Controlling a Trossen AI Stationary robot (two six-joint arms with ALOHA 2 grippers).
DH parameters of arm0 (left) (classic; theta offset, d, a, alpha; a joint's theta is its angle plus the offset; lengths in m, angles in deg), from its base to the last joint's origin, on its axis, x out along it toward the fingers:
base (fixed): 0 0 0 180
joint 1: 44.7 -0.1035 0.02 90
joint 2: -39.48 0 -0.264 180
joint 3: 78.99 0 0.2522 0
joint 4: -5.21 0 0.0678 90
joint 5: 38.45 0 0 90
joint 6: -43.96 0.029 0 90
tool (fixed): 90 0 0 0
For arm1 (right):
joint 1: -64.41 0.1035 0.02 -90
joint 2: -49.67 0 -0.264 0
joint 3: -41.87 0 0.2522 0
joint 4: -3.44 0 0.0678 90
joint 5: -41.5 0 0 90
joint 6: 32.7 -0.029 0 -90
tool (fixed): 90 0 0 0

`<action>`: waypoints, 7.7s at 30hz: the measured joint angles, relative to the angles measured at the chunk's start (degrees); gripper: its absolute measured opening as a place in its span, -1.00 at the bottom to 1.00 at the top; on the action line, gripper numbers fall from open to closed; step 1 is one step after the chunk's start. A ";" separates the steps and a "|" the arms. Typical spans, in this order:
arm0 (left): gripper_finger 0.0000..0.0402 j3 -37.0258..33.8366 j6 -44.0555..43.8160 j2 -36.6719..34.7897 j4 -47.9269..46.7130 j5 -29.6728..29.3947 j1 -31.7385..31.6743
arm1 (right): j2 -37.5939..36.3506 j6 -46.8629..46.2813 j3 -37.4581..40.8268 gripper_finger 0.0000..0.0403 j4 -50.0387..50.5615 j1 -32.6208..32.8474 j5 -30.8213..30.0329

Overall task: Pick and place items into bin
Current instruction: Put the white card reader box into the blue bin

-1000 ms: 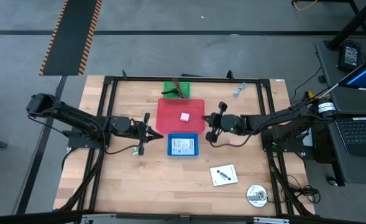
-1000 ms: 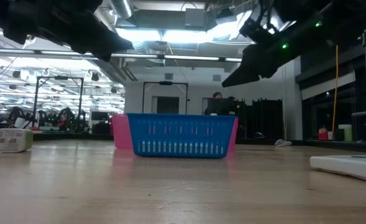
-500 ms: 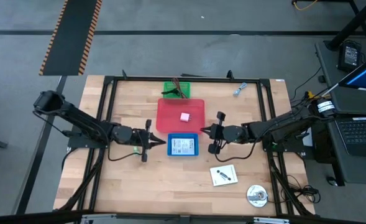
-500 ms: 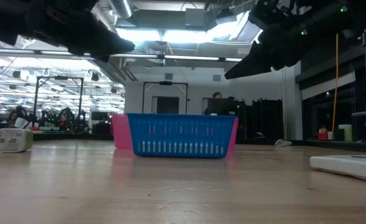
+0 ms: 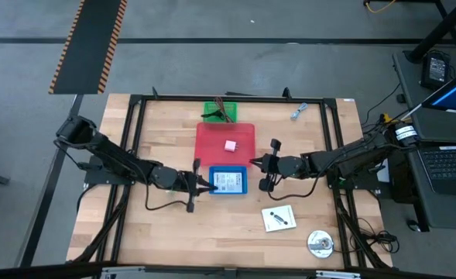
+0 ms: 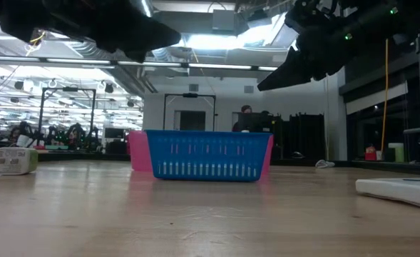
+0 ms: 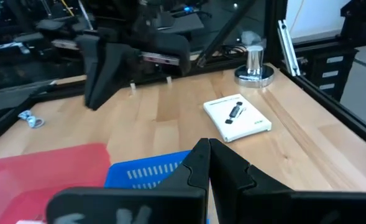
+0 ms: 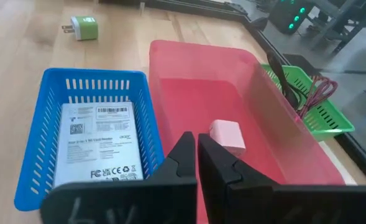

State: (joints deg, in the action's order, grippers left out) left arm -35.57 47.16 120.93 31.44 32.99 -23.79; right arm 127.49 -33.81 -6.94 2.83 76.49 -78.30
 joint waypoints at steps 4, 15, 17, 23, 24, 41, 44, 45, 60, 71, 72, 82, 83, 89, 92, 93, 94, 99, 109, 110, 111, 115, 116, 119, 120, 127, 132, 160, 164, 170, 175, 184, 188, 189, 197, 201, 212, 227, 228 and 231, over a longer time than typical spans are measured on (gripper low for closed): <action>-0.98 3.59 0.01 3.50 -0.89 -1.90 1.13 | 0.00 -4.55 0.00 -1.00 -0.93 0.00 -0.02; -0.98 15.14 -2.50 11.16 -11.89 -9.88 4.47 | 0.02 -12.47 0.00 -1.00 0.12 2.76 9.99; -0.98 16.97 -2.50 13.20 -12.07 -9.88 4.71 | 0.02 -13.51 0.00 -1.00 0.09 4.68 10.67; -0.98 23.07 -2.03 20.37 -11.98 -9.88 4.39 | 0.02 -16.17 -0.03 -1.00 0.20 10.66 10.46; -0.98 23.89 -1.95 21.24 -12.13 -9.89 4.33 | 0.00 -16.84 -0.39 -1.00 1.27 11.63 9.78; -0.98 32.69 -1.73 26.48 -11.87 -11.13 2.93 | -0.02 -52.98 -20.40 -1.00 52.67 31.07 1.29; -0.98 33.70 -2.22 27.89 -10.94 -9.13 2.82 | -0.02 -61.09 -20.73 -1.00 56.45 34.88 0.88; -0.98 34.46 -2.25 28.83 -11.12 -8.56 2.82 | -0.02 -63.97 -20.75 -1.00 57.44 35.96 0.90; -0.98 45.71 -9.27 38.93 -11.23 -3.17 3.04 | 10.00 -82.86 -20.84 -1.00 59.52 42.13 13.16; -0.98 45.68 -16.14 41.44 -10.78 1.74 3.06 | 15.37 -85.99 -20.83 -1.00 59.58 42.77 15.50; -0.98 45.68 -16.16 41.44 -10.60 1.74 3.06 | 15.94 -86.05 -20.83 -1.00 59.52 42.77 16.23; -0.98 45.68 -16.11 41.38 -9.82 1.77 3.41 | 18.32 -85.95 -20.79 -1.00 57.00 42.73 16.35; -0.98 45.68 -16.09 41.38 -9.73 1.74 3.41 | 18.38 -85.95 -20.79 -1.00 57.03 42.63 16.03; -0.98 45.68 -16.05 41.38 -10.02 1.74 3.41 | 18.60 -85.91 -20.79 -1.00 56.84 42.58 13.09; -0.98 45.68 -16.00 41.38 -10.16 1.74 3.42 | 18.60 -85.91 -20.79 -1.00 56.87 42.58 13.07; -0.98 45.68 -16.00 41.38 -10.16 1.74 3.43 | 18.60 -85.91 -20.79 -1.00 56.87 42.58 13.07; -0.98 45.68 -16.00 41.38 -10.17 1.74 3.43 | 18.60 -85.91 -20.79 -1.00 56.89 42.58 13.05; -0.98 45.68 -16.00 41.38 -10.18 1.74 3.43 | 18.89 -85.91 -20.79 -1.00 57.11 42.58 12.92; -0.98 45.68 -16.13 41.38 -10.20 1.74 3.43 | 22.07 -85.87 -20.81 -1.00 57.21 42.58 12.81; -0.98 45.68 -16.14 41.38 -10.18 1.74 3.43 | 22.12 -85.73 -20.83 -1.00 57.38 42.60 12.93; -0.98 45.68 -16.15 41.38 -10.18 1.74 3.43 | 22.12 -85.63 -20.83 -1.00 57.74 42.60 13.13; -0.98 45.68 -20.07 41.38 -10.21 1.74 3.43 | 22.12 -85.58 -20.85 -1.00 58.65 42.60 13.42; -0.98 45.68 -21.59 41.38 -10.23 1.74 3.43 | 22.12 -85.56 -20.85 -1.00 58.69 42.60 13.44; -0.94 45.68 -25.67 41.36 -10.43 3.14 3.43 | 22.12 -85.39 -20.85 -1.00 58.82 42.60 13.59; -0.91 45.68 -27.17 41.33 -10.67 4.00 3.43 | 22.13 -85.32 -20.85 -1.00 58.94 42.60 13.62; -0.62 45.66 -38.01 41.31 -13.34 5.80 3.34 | 22.16 -85.19 -20.85 -1.00 59.21 42.60 13.79; -0.38 45.66 -45.45 41.29 -13.33 1.32 3.27 | 22.16 -84.68 -20.83 -1.00 59.28 42.60 13.81; -0.13 45.86 -67.22 45.32 -14.52 -2.88 3.67 | 24.58 -79.30 -20.84 -1.00 57.01 41.70 13.57; -0.14 46.47 -67.15 45.36 -15.80 -1.81 3.44 | 24.61 -79.18 -20.83 -1.00 56.92 41.44 13.70; -0.14 50.40 -66.98 45.35 -27.29 2.09 2.48 | 24.62 -79.18 -20.83 -1.00 56.88 41.30 13.64; -0.14 53.90 -65.21 45.38 -33.22 1.88 2.12 | 24.64 -79.19 -20.81 -1.00 56.73 41.30 13.31; -0.14 54.16 -72.42 46.02 -35.40 0.42 0.33 | 24.65 -79.20 -20.79 -1.00 56.70 41.31 13.05; -0.14 54.16 -75.59 47.94 -34.14 3.89 0.07 | 24.65 -79.20 -20.79 -1.00 56.68 41.31 12.99; -0.14 54.22 -76.63 48.07 -33.89 4.42 0.04 | 24.66 -79.20 -20.77 -1.00 56.61 41.31 12.94; -0.14 54.38 -77.51 48.92 -31.70 3.72 -0.38 | 24.68 -78.64 -20.72 -1.00 56.08 41.29 12.79; -0.14 54.67 -77.49 49.01 -32.21 4.66 -0.52 | 24.74 -77.97 -20.68 -1.00 55.20 41.27 11.68; -0.14 54.67 -78.33 49.07 -33.49 4.97 -0.69 | 24.72 -76.10 -20.70 -1.00 53.49 40.01 11.87; -0.19 54.32 -78.84 49.05 -30.29 8.40 -1.73 | 24.72 -74.77 -20.75 -1.00 53.38 39.54 12.11; -0.21 54.30 -78.86 49.07 -29.82 8.54 -1.73 | 24.72 -74.73 -20.76 -1.00 53.47 39.52 12.31; -0.26 54.30 -78.62 49.12 -29.04 8.93 -1.73 | 24.70 -74.72 -20.76 -1.00 53.51 39.54 12.31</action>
State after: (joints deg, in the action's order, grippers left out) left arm 18.73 -31.45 170.04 2.40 41.92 -25.52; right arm 152.19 -108.53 -27.70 56.33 116.03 -66.00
